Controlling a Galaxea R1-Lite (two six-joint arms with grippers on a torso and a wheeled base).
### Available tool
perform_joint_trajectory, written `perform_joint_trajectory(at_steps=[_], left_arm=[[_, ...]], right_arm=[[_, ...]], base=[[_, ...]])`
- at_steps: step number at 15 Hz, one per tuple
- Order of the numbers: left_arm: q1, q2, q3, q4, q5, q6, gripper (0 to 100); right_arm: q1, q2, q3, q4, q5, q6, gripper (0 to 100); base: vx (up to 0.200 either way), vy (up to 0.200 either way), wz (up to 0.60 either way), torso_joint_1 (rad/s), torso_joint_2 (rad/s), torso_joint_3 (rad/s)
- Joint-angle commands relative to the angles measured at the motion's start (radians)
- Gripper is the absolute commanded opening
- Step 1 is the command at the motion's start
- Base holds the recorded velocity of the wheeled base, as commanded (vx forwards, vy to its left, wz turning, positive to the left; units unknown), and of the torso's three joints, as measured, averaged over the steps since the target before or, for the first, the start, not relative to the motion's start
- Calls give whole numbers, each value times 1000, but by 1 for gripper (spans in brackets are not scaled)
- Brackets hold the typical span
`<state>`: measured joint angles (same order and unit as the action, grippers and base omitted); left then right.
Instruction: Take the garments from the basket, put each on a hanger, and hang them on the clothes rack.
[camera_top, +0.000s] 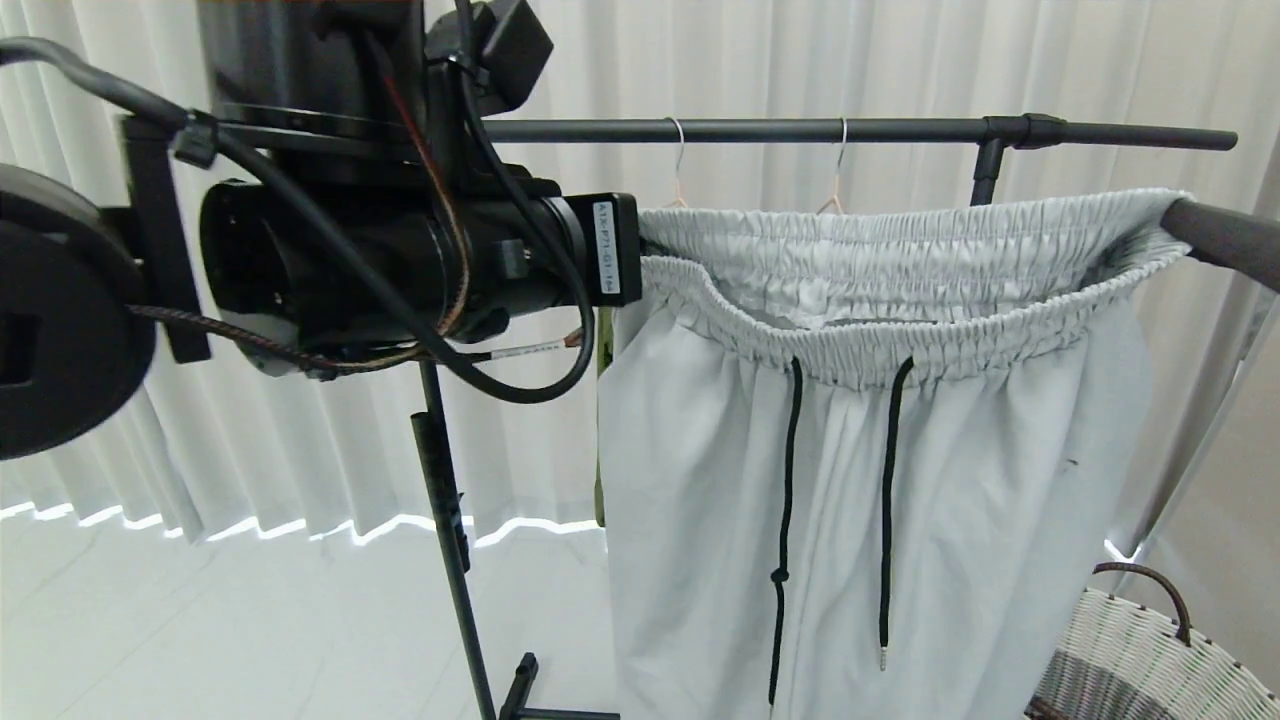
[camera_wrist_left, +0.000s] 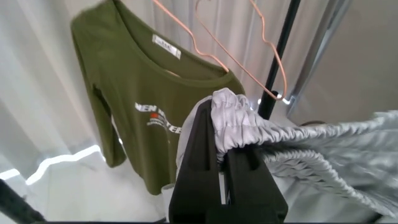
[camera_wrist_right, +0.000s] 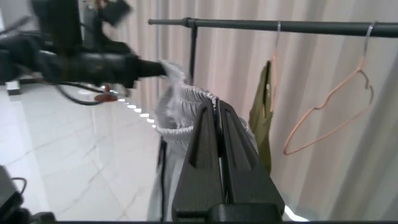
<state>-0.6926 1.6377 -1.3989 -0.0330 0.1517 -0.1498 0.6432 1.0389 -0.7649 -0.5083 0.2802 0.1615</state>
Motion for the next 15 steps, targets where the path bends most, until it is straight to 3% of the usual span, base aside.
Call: perform_joint_trajectory(at_steps=[1,5,8,11,15], left_arm=[[1,80,-37,-1,2,-8,0],[-1,50,-3,1,3,-10,0],[1,-16,55,2,5,-10,0],[-1,-94,133,2,6,-11,0],[-30,-240,238,5,6,-10,0]], right_arm=[[27,-19,6,-1,5,-5,0],[13,-17,38,-3,-4,-13,0],[-56,-7,38,-3,2,-11,0],[-120,72,16,-9,1,-10,0],[-125,156,-7,-39,1,-8,0]], base=[[0,0,0,0,0,0],[0,0,0,0,0,0],[0,0,0,0,0,0],[0,0,0,0,0,0],[0,0,0,0,0,0]])
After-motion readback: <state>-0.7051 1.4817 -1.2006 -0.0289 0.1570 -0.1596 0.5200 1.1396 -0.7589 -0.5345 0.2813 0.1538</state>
